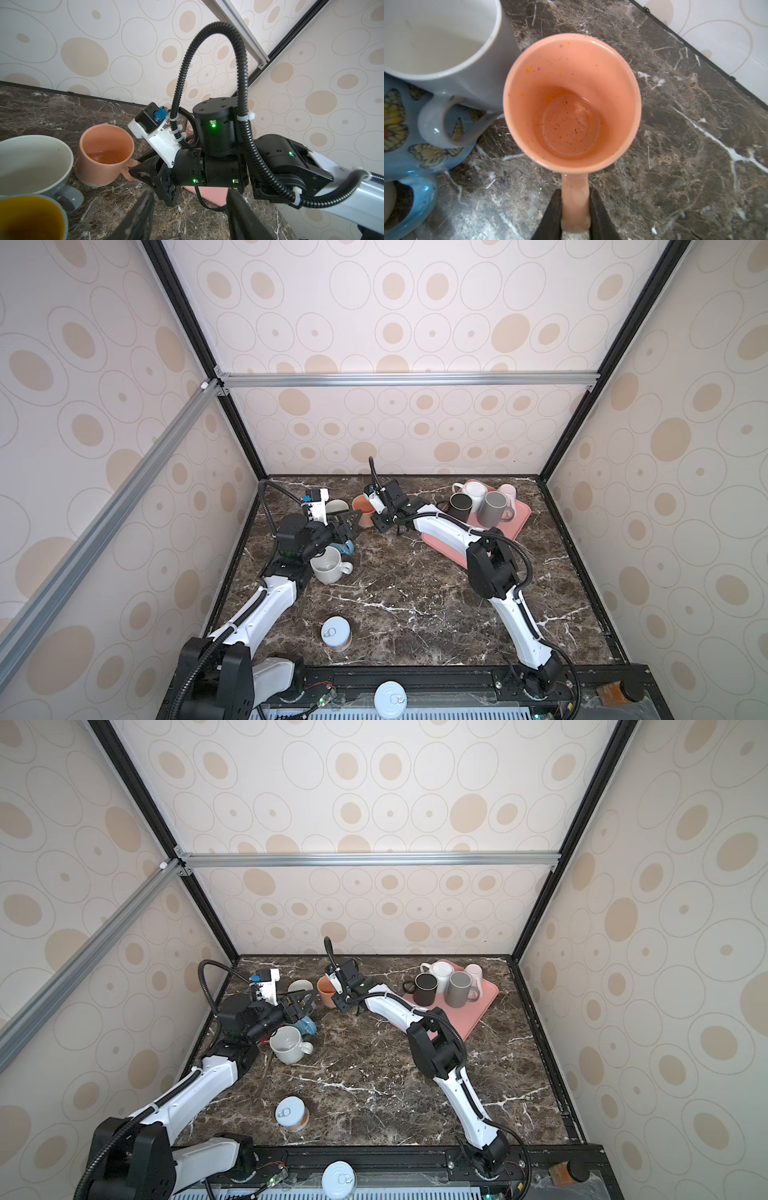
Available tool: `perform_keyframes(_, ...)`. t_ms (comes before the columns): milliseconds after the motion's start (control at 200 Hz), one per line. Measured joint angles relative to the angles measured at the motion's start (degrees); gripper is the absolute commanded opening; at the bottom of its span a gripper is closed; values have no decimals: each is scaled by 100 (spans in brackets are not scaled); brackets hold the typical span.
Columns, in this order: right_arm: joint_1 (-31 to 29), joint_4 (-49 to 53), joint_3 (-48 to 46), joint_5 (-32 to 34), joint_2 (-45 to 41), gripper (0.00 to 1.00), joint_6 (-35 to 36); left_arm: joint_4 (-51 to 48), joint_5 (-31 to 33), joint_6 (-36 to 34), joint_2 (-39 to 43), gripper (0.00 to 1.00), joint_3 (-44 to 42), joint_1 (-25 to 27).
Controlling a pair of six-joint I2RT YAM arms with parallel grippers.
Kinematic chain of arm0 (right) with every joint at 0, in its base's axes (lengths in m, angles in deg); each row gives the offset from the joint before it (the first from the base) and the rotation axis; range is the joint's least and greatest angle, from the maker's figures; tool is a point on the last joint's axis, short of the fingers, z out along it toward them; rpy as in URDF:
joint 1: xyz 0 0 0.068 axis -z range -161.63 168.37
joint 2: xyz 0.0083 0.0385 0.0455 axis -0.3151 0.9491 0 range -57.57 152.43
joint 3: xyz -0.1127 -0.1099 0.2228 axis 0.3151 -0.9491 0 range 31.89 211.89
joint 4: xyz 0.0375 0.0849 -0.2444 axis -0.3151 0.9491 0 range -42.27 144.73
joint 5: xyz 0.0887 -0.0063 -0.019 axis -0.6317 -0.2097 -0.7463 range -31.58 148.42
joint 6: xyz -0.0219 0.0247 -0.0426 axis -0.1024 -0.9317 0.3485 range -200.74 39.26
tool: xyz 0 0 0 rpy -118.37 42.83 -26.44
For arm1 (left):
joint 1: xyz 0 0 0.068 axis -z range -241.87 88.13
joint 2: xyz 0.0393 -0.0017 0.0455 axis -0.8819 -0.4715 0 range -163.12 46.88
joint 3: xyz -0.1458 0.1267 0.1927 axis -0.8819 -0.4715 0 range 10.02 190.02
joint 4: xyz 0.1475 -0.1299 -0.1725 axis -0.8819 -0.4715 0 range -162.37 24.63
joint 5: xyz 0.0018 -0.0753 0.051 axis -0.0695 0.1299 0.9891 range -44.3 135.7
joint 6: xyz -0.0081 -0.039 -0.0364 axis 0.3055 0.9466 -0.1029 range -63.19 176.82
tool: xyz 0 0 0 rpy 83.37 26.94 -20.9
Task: Turn the mug right side up
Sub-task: 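Lower the upright orange mug beside the butterfly mug while the left gripper withdraws, then open the right gripper and move both grippers toward the dark mug on the tray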
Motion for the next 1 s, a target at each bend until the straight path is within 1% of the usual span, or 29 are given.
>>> perform_keyframes(60, 4, 9, 39, 120, 0, 39, 105, 2, -4, 0, 35, 56, -9, 0)
perform_keyframes(175, 7, 11, 114, 286, 0, 44, 179, 4, -22, 0, 50, 56, -11, 0)
perform_keyframes(430, 22, 13, 136, 614, 0, 44, 271, 7, -50, 4, 50, 56, -17, -2)
perform_keyframes(535, 55, -17, 90, 595, -15, 44, 262, 7, -68, 7, 50, 56, -20, -2)
perform_keyframes(620, 87, -79, -127, 428, -131, 44, 214, 11, -76, 7, 50, 56, -22, -2)
perform_keyframes(730, 125, -175, -564, 125, -457, 44, 46, 24, -120, 7, 20, 54, -22, -2)
perform_keyframes(825, 151, -310, -1093, -28, -942, 44, -184, 61, -168, 7, -103, 54, -17, -2)
perform_keyframes(1000, 341, -697, -2212, -243, -2251, 45, -761, -4, -153, -42, -546, 54, 127, 153)
